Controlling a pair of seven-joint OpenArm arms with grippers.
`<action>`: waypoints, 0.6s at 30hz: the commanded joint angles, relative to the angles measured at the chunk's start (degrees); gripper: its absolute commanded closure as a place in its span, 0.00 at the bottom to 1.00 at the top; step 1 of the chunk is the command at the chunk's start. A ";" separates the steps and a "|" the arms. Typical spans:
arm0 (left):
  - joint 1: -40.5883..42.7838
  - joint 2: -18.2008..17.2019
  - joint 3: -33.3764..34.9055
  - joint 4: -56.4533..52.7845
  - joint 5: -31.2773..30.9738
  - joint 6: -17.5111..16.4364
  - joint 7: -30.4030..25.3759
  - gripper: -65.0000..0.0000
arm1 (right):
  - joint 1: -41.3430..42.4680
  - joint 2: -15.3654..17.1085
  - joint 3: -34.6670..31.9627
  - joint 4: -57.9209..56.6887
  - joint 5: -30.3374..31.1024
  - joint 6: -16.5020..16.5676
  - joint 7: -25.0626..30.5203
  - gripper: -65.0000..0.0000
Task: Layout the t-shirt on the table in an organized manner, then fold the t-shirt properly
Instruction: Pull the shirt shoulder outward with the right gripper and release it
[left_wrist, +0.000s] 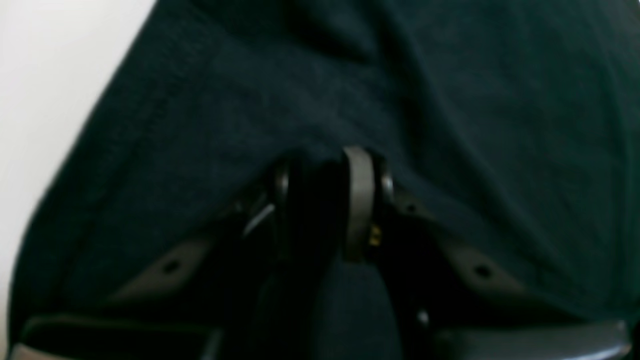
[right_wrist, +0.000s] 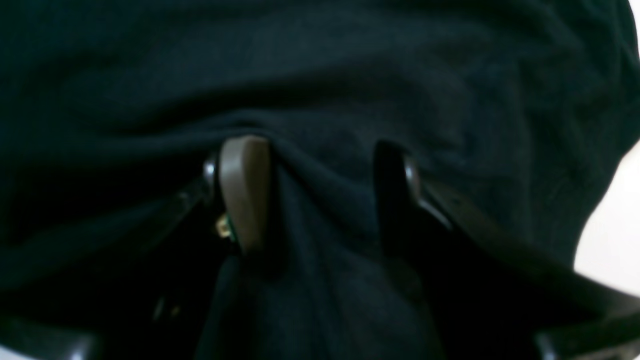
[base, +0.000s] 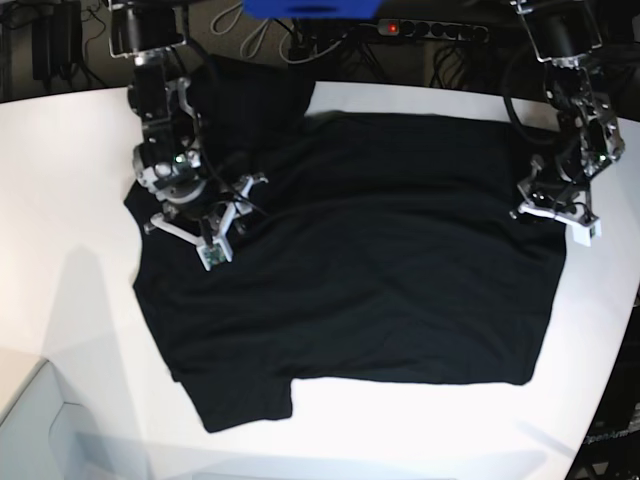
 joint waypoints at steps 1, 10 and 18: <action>-0.68 -0.51 -0.03 0.35 -0.05 0.13 0.95 0.78 | 0.95 1.20 0.18 -0.85 -1.63 -0.16 -2.32 0.49; -4.55 2.57 0.06 0.43 -0.05 0.13 1.21 0.78 | 10.71 6.12 0.18 -12.54 -1.63 -0.16 1.90 0.48; -6.74 3.89 0.06 1.14 -0.58 0.13 1.65 0.78 | 10.80 7.35 0.35 -9.90 -1.63 -0.25 2.78 0.48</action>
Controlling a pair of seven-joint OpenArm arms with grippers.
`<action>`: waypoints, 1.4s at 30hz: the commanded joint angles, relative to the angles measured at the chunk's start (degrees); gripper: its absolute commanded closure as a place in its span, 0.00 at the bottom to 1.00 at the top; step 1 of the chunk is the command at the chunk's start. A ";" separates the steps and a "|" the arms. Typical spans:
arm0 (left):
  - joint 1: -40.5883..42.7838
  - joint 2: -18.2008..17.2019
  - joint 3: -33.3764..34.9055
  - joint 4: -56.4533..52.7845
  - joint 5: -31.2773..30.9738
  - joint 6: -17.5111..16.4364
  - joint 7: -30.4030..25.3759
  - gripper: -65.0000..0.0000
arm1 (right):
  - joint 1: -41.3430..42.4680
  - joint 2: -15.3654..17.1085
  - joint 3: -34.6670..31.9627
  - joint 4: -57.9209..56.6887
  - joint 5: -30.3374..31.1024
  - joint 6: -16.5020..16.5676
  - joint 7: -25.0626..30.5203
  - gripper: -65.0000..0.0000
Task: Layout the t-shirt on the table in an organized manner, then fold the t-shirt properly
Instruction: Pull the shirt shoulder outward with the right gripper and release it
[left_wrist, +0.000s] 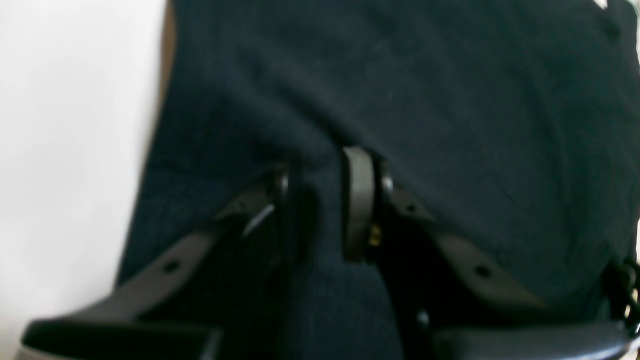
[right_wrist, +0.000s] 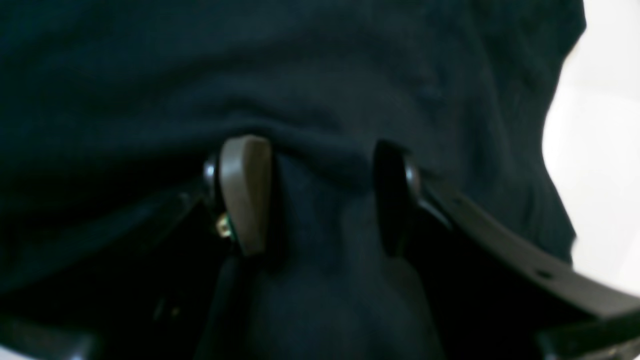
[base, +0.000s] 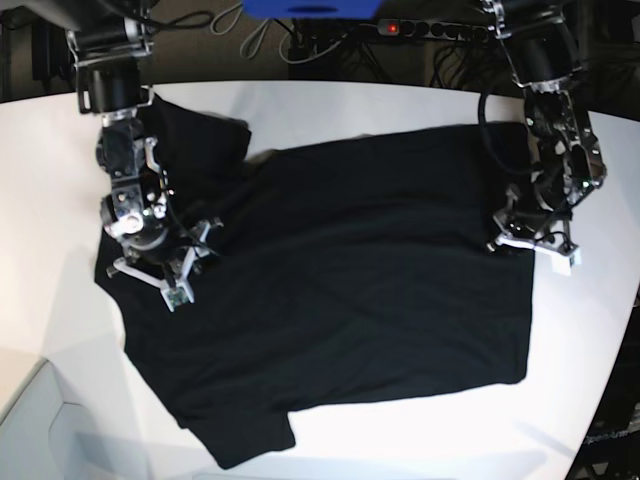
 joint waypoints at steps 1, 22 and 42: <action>-0.62 -0.79 -0.27 0.98 -0.51 -0.26 -0.49 0.78 | -0.48 0.07 0.66 2.72 -0.04 -0.23 -0.39 0.48; 16.96 -3.08 -0.62 10.13 -7.90 -0.08 -0.93 0.78 | -15.60 -1.33 1.72 21.27 -0.04 -0.23 -0.92 0.48; 7.99 -7.38 -5.98 1.95 -1.30 -0.17 -0.67 0.78 | -32.22 -7.75 6.55 38.59 0.05 0.04 -0.92 0.48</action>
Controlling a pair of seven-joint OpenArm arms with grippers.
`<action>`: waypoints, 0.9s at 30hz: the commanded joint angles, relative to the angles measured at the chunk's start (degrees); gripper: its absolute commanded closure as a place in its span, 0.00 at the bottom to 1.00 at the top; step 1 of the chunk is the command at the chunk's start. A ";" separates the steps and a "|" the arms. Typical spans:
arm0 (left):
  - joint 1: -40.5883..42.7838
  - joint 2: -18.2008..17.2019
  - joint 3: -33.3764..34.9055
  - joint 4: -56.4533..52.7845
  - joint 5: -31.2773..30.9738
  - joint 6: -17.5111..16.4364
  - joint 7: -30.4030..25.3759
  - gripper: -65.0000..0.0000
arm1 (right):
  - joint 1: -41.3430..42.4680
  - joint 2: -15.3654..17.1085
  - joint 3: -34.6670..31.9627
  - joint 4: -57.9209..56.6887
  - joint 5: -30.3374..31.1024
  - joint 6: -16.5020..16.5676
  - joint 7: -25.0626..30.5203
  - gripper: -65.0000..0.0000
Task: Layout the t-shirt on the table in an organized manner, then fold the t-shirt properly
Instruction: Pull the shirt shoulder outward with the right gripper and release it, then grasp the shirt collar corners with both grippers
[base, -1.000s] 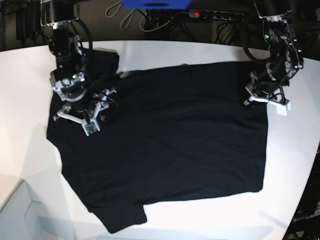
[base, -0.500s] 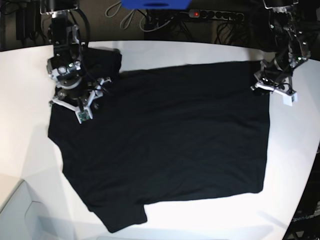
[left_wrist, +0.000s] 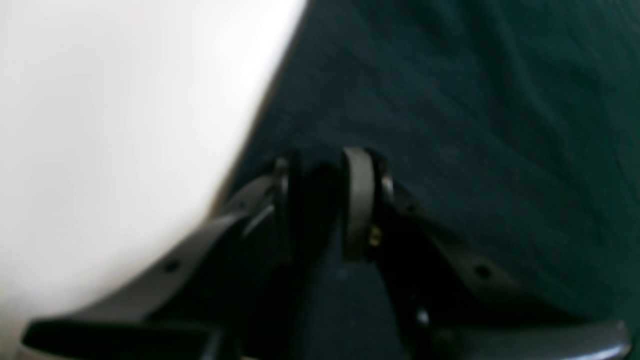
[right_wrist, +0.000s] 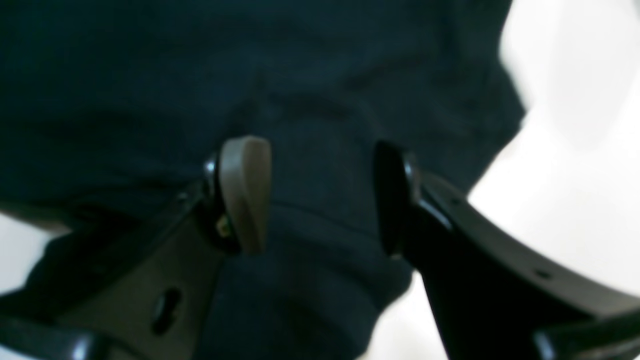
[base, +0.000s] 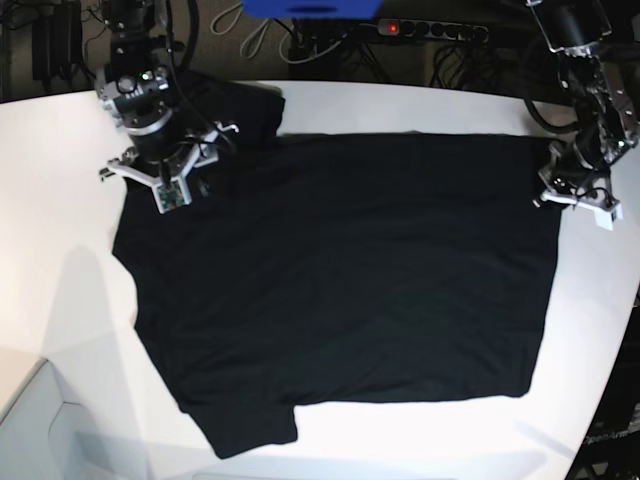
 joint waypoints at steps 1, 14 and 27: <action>-1.26 -1.02 -0.32 0.88 -0.52 -0.15 -0.64 0.78 | -1.41 -0.43 0.02 1.50 0.31 -0.21 0.61 0.48; -2.31 -2.61 -0.68 4.05 -1.13 -0.15 -0.38 0.78 | -8.97 -3.60 4.06 2.03 0.22 -0.47 0.61 0.48; 5.78 -0.76 -14.13 6.86 -0.60 -0.15 -0.29 0.69 | -9.06 -8.78 14.17 -1.75 0.40 -0.12 0.61 0.48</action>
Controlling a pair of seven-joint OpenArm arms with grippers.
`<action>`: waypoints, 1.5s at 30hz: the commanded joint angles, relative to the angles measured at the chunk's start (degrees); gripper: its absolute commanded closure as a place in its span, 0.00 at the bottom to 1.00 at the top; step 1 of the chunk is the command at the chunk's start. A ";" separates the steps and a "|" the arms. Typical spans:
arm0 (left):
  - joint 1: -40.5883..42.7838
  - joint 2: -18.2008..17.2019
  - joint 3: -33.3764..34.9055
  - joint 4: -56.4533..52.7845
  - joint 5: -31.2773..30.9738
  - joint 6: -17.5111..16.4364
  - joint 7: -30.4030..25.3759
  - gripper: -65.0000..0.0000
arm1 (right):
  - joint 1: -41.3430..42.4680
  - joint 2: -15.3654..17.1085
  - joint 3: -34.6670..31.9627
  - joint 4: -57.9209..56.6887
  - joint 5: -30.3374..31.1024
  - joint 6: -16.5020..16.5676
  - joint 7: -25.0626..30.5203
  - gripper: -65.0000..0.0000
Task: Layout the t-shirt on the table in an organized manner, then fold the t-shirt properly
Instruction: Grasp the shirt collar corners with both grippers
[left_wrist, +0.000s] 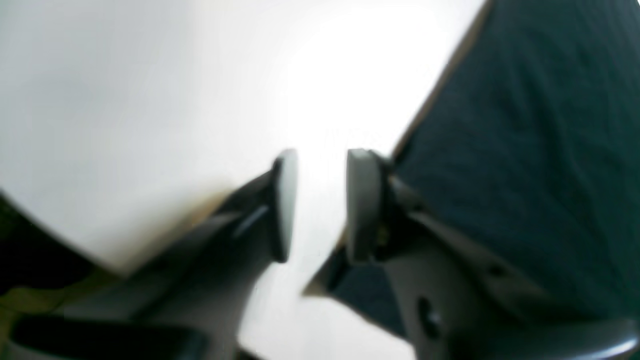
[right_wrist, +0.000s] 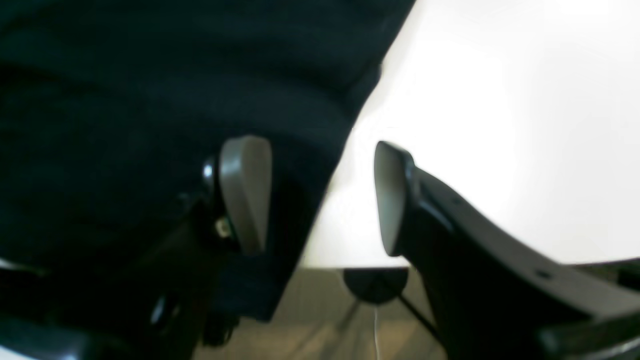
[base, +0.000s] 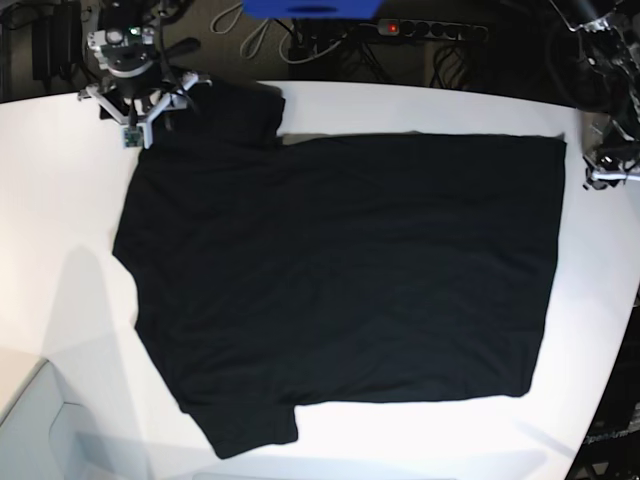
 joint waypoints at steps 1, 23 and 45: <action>0.60 -1.13 -0.40 1.02 -0.67 -0.39 -0.77 0.63 | -0.14 0.16 0.16 0.10 0.25 -0.25 1.13 0.48; 6.23 -0.61 9.27 1.02 -1.11 -0.48 -0.86 0.46 | -0.14 -0.63 -1.69 -4.56 0.34 -0.25 1.66 1.00; 7.63 0.63 11.12 3.40 -0.58 -0.48 -1.04 0.99 | -0.05 -0.72 -1.86 -4.29 0.34 -0.25 1.66 1.00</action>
